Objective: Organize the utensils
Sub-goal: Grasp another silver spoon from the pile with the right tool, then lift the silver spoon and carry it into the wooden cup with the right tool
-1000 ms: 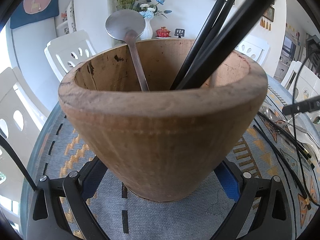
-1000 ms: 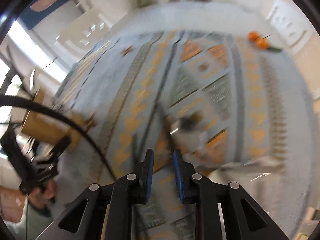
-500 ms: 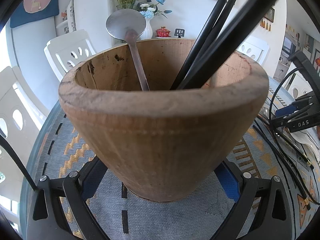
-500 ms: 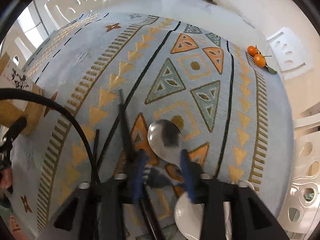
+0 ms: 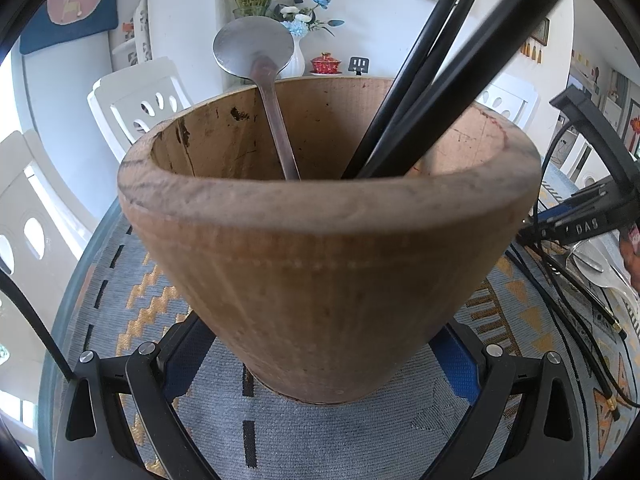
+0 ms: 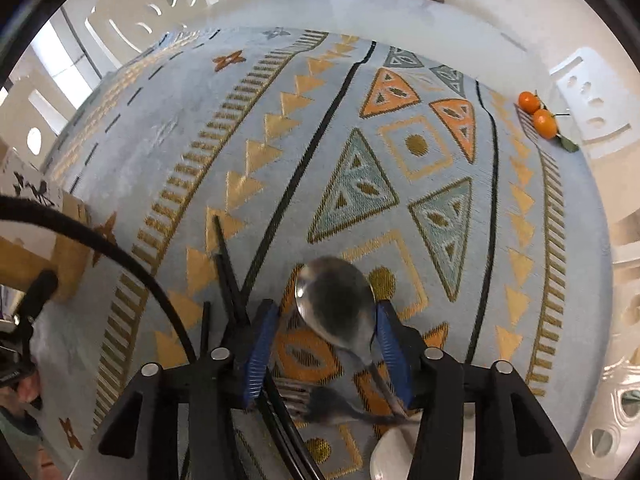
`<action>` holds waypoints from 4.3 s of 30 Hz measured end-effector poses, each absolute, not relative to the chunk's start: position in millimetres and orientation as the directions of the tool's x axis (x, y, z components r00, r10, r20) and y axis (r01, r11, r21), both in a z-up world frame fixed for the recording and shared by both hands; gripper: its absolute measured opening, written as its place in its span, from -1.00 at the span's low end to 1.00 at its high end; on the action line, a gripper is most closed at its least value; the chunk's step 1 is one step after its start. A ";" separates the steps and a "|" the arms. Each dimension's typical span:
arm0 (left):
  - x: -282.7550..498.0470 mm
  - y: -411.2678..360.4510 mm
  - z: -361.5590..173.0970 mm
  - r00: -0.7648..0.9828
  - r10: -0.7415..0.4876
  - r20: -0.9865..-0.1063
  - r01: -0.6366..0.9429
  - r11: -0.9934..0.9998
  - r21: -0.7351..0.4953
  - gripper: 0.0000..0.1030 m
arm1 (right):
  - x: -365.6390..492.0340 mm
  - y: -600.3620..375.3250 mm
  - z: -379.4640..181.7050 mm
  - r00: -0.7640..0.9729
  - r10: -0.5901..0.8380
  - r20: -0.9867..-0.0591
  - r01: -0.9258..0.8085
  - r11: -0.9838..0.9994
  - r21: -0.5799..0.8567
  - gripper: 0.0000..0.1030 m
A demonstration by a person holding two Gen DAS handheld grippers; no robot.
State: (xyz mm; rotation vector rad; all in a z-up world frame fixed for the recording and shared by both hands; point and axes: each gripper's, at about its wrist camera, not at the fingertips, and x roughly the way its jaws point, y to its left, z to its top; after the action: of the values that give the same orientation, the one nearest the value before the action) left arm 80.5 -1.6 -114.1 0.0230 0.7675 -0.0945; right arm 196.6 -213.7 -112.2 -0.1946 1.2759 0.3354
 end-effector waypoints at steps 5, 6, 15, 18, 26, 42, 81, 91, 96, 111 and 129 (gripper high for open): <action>80.9 -1.1 -114.5 0.715 -0.078 -0.695 0.094 0.995 -0.015 0.93 | 198.1 -219.7 -109.3 0.232 0.167 -0.958 -0.338 0.938 0.082 -0.27; 80.9 -1.0 -114.5 0.715 -0.078 -0.695 0.094 0.995 -0.015 0.93 | 198.8 -222.3 -109.3 0.221 0.187 -0.957 -0.334 0.936 0.106 -0.27; 80.8 -1.1 -114.4 0.715 -0.077 -0.695 0.094 0.995 -0.014 0.94 | 199.0 -229.1 -106.9 0.228 0.101 -0.968 -0.330 0.944 0.021 -0.26; 81.1 -1.2 -114.6 0.715 -0.076 -0.695 0.093 0.996 -0.013 0.94 | 189.7 -227.3 -95.2 0.261 0.130 -0.956 -0.331 0.943 0.038 -0.26; 80.8 -1.1 -115.2 0.717 -0.074 -0.694 0.093 0.996 -0.010 0.94 | 192.6 -211.6 -107.2 0.282 0.048 -0.958 -0.292 0.956 -0.038 -0.26; 79.7 -1.2 -114.6 0.716 -0.076 -0.694 0.093 0.996 -0.012 0.94 | 206.3 -239.4 -104.7 0.214 0.103 -0.971 -0.193 0.979 0.061 -0.38; 79.9 0.2 -114.5 0.714 -0.080 -0.696 0.094 0.995 -0.018 0.95 | 226.9 -257.1 -107.6 0.205 0.200 -0.958 -0.146 0.974 0.172 -0.70; 80.3 0.8 -114.1 0.713 -0.083 -0.696 0.094 0.995 -0.022 0.95 | 224.9 -275.2 -100.1 0.190 0.210 -0.959 -0.081 0.977 0.197 -0.70; 80.4 0.2 -114.3 0.712 -0.082 -0.697 0.094 0.995 -0.021 0.95 | 227.4 -292.2 -102.8 0.171 0.202 -0.964 -0.034 0.979 0.199 -0.70; 81.6 0.5 -115.2 0.711 -0.085 -0.698 0.095 0.995 -0.025 0.95 | 221.2 -270.9 -93.7 0.237 0.202 -0.950 -0.110 0.977 0.180 -0.90; 82.2 -1.0 -115.5 0.712 -0.081 -0.698 0.094 0.995 -0.020 0.95 | 157.8 -209.7 83.8 0.673 0.389 -0.630 -0.295 0.921 0.254 -0.92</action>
State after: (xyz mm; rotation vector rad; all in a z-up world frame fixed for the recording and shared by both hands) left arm 82.2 -1.0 -115.5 0.0168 0.7725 -0.0971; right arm 157.8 -209.7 83.8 0.1348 0.7388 0.3859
